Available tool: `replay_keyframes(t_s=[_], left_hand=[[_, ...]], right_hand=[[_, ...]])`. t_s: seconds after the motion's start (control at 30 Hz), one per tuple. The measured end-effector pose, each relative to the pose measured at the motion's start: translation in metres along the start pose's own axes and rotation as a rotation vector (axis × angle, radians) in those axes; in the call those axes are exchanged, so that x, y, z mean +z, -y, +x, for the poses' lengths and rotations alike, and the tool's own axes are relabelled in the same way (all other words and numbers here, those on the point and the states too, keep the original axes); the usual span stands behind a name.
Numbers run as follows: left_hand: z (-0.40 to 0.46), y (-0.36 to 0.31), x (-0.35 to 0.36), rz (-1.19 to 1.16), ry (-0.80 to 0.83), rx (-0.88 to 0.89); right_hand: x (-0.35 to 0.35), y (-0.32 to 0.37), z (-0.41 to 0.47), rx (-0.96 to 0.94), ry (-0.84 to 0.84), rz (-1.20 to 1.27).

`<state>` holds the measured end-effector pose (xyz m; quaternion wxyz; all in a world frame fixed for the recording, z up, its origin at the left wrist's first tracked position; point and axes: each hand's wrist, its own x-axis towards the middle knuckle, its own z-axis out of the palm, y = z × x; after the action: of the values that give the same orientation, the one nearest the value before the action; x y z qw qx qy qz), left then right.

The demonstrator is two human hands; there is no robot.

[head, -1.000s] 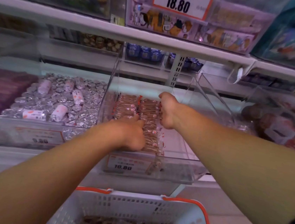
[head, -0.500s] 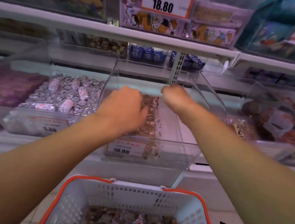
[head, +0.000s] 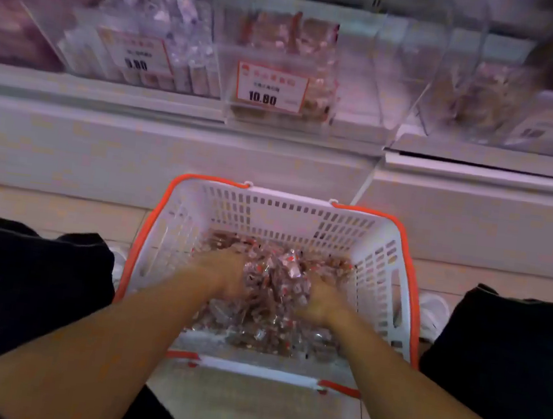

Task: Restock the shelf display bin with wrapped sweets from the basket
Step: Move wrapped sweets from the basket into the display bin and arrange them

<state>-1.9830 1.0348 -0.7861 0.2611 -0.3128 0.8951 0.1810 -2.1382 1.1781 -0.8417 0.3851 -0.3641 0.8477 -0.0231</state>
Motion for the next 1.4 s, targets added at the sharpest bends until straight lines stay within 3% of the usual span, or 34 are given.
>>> replay_keyframes(t_s=[0.13,0.23,0.33,0.4,0.47,0.6,0.67,0.8,0.9,1.0,1.2,1.3,1.4], left_hand=[[0.015,0.009,0.089,-0.196,0.279,-0.172],[0.025,0.009,0.115,-0.449,0.331,-0.201],[0.039,0.005,0.13,-0.564,0.284,-0.313],[0.05,0.004,0.138,-0.692,0.262,-0.368],[0.06,0.002,0.145,-0.976,0.241,-0.415],[0.083,0.001,0.153,-1.362,0.04,-0.791],[0.091,0.001,0.155,-1.37,0.001,-0.839],[0.092,0.002,0.152,-1.097,-0.056,-0.767],[0.09,-0.009,0.149,-1.271,-0.031,-0.669],[0.087,-0.012,0.147,-1.386,0.017,-0.705],[0.075,-0.009,0.139,-1.521,0.096,-0.732],[0.07,-0.003,0.135,-1.469,0.121,-0.723],[0.059,0.0,0.128,-1.352,0.122,-0.673]], right_hand=[[0.039,-0.038,0.013,0.315,0.13,-0.102],[0.047,-0.042,0.029,0.342,0.182,-0.054],[0.06,-0.033,0.045,0.279,0.271,0.103],[0.076,-0.028,0.048,0.276,0.261,-0.017],[0.09,-0.024,0.048,0.257,0.186,-0.092],[0.097,-0.018,0.05,0.226,0.164,-0.085],[0.098,-0.018,0.051,0.223,0.154,-0.076],[0.1,-0.016,0.048,0.144,0.076,-0.228],[0.096,-0.012,0.049,0.142,0.058,-0.252],[0.09,-0.01,0.047,0.132,0.071,-0.208],[0.063,-0.005,0.044,0.209,0.024,0.196],[0.032,0.003,0.04,0.322,0.148,0.633],[0.001,0.008,0.031,0.294,0.236,0.807]])
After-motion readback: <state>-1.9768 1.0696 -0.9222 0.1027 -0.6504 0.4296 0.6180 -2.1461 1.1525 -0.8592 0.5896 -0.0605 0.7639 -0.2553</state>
